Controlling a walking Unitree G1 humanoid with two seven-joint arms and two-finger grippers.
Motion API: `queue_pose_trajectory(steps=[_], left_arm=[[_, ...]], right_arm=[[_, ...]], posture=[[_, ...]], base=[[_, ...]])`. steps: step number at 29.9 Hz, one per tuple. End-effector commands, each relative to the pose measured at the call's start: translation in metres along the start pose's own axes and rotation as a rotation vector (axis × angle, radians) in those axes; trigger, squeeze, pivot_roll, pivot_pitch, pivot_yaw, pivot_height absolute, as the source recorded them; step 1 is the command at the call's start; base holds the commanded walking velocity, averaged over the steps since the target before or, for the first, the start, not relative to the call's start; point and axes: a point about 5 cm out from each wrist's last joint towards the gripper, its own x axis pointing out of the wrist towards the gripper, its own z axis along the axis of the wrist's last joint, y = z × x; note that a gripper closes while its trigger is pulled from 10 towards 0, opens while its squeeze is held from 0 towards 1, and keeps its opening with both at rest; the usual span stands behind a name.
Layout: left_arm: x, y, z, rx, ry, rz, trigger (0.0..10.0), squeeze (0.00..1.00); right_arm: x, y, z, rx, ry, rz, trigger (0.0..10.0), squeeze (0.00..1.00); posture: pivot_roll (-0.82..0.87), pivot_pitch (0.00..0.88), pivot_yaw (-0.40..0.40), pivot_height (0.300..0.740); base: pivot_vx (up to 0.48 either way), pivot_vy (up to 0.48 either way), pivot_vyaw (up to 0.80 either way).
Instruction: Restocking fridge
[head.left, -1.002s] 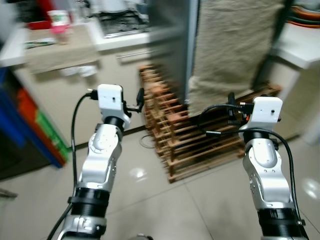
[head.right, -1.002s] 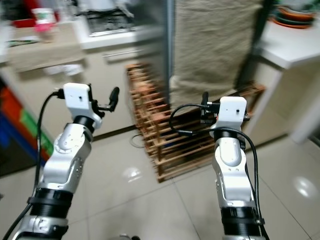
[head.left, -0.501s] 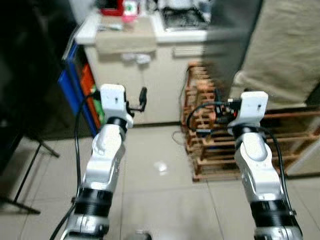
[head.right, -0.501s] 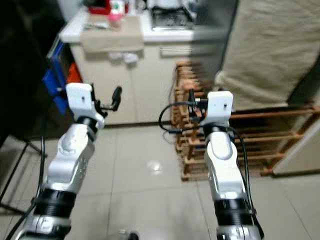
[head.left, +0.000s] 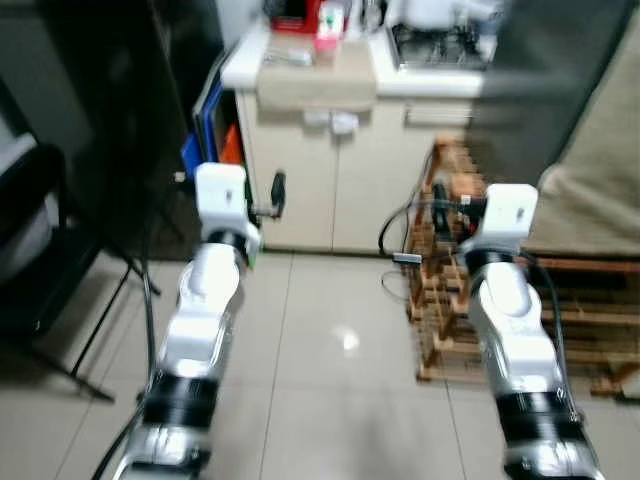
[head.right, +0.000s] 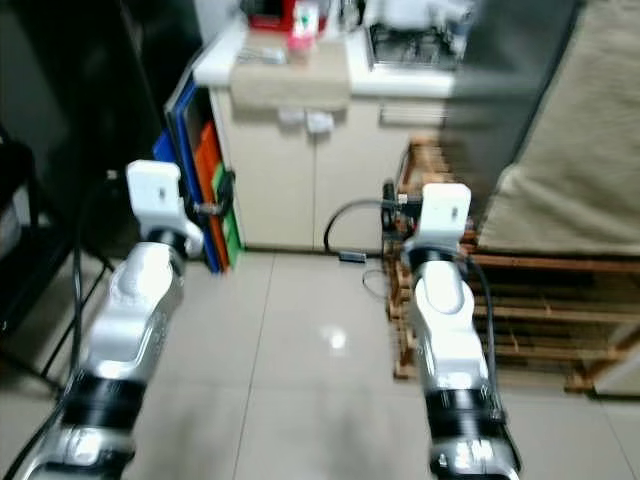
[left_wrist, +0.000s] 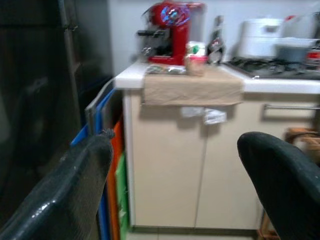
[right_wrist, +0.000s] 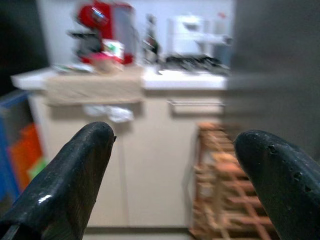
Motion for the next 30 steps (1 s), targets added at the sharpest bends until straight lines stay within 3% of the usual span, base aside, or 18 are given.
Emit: queue_pose_trajectory(steps=[1,4,7,20,30], left_arm=[[-0.003,-0.004,-0.002,-0.007,0.011,-0.025,10.0,0.00],[-0.019,0.001,-0.013,0.023,0.059,-0.071,10.0,0.00],[-0.026,-0.006,-0.018,0.015,0.077,-0.133,10.0,0.00],[-0.024,-0.013,-0.015,-0.025,0.068,-0.135,10.0,0.00],[-0.029,-0.020,-0.024,-0.020,0.091,-0.242,10.0,0.00]], right_arm=[[-0.006,-0.025,-0.007,-0.005,0.043,-0.087,10.0,0.00],[-0.029,-0.039,-0.025,-0.049,0.110,-0.097,10.0,0.00],[-0.042,-0.039,-0.033,-0.075,0.126,-0.076,10.0,0.00],[-0.030,-0.029,-0.021,-0.069,0.083,-0.033,10.0,0.00],[-0.028,-0.028,-0.019,-0.093,0.068,-0.037,10.0,0.00]], posture=[[-0.06,0.000,0.023,0.740],[-0.07,0.002,0.026,0.740],[-0.07,0.005,0.026,0.740],[-0.07,0.013,0.023,0.740],[-0.07,0.000,0.026,0.740]], base=[[0.450,0.000,0.00],[0.450,0.000,0.00],[0.450,0.000,0.00],[0.451,0.000,0.00],[0.361,0.000,-0.12]])
